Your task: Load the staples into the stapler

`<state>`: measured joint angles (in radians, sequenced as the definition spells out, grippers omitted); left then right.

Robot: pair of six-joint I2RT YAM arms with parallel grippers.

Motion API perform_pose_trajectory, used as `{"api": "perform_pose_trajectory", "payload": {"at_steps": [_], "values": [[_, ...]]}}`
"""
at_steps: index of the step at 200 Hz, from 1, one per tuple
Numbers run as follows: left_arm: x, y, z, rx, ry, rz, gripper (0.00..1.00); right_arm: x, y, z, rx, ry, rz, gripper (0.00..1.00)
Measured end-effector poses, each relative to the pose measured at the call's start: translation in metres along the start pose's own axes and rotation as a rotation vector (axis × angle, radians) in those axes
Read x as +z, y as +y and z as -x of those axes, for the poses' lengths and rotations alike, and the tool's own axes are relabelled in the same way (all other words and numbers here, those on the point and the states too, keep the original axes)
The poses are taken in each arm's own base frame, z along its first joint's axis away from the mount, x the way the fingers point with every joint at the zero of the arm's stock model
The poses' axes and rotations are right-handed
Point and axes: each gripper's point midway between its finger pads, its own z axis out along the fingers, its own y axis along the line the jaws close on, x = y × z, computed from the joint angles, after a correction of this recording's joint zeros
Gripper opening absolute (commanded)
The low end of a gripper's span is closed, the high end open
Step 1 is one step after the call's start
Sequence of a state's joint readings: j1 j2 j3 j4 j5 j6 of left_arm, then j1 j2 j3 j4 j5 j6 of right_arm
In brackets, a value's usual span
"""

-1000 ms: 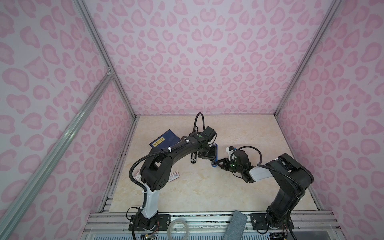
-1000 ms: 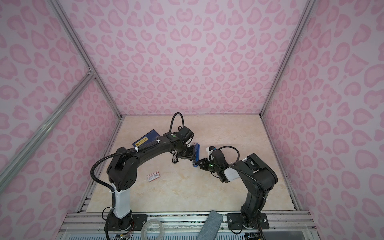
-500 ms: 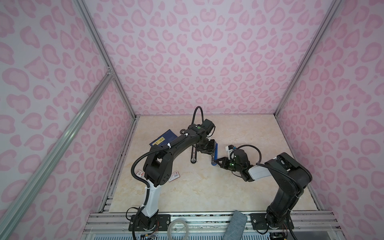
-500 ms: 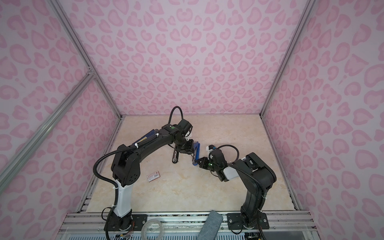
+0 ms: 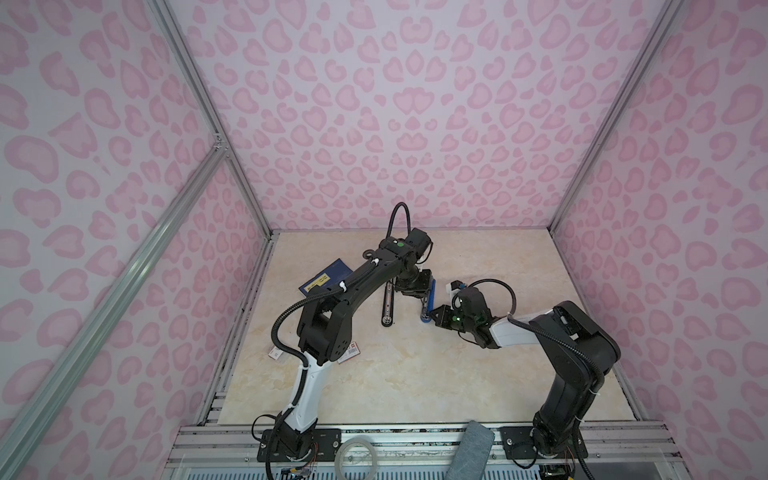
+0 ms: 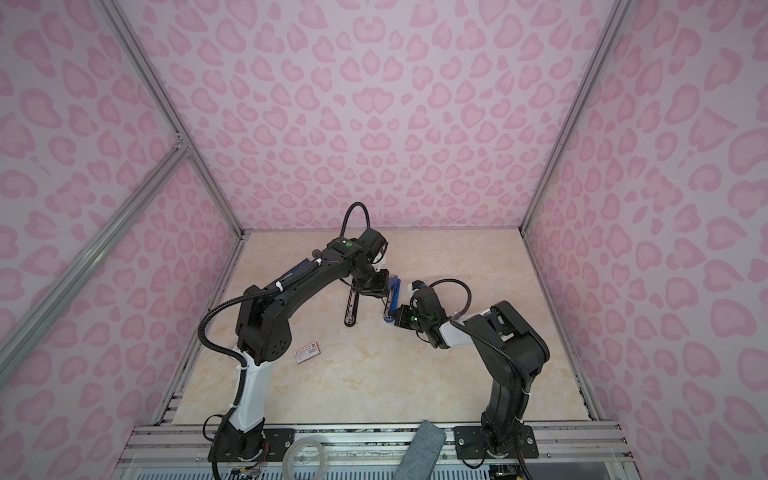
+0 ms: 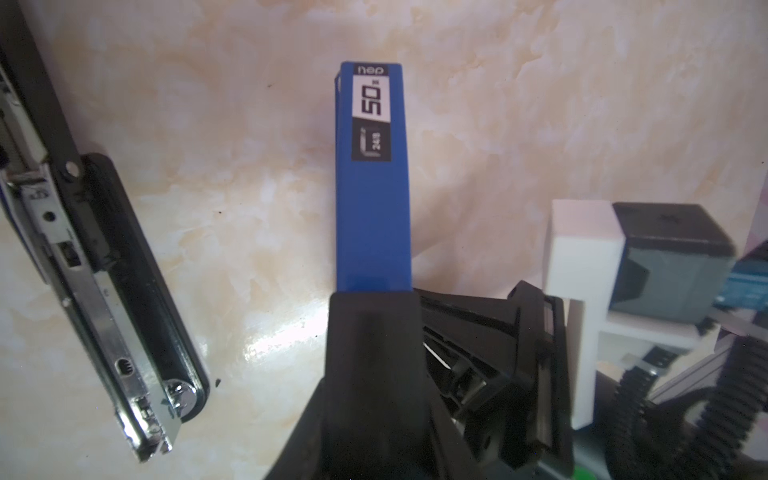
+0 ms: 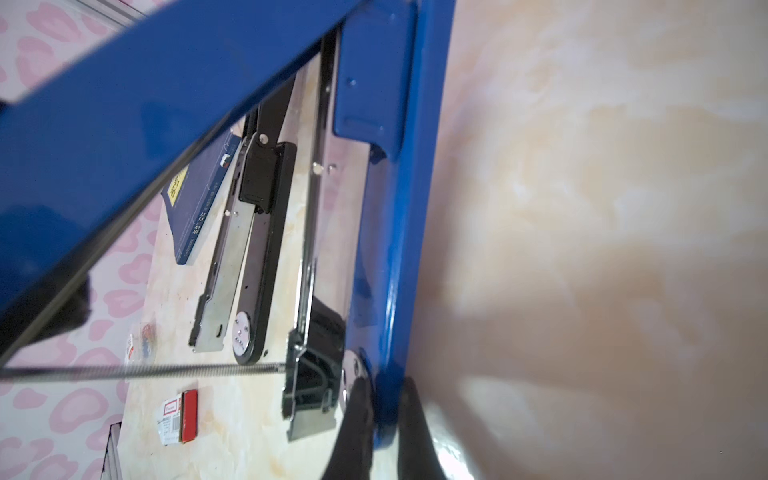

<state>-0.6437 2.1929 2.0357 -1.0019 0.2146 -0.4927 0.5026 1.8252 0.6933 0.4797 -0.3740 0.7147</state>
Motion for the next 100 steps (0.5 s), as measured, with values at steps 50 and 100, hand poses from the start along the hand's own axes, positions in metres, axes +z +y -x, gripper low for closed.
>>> {"api": "perform_pose_trajectory", "payload": {"at_steps": [50, 100], "values": [[-0.011, 0.002, 0.018, 0.009, -0.026, 0.014, 0.03, 0.003, -0.002, 0.004, -0.022, -0.011, -0.030, 0.00], [-0.015, 0.008, 0.039, -0.006, -0.058, 0.013, 0.03, 0.005, -0.002, 0.005, -0.030, -0.017, -0.043, 0.00]]}}
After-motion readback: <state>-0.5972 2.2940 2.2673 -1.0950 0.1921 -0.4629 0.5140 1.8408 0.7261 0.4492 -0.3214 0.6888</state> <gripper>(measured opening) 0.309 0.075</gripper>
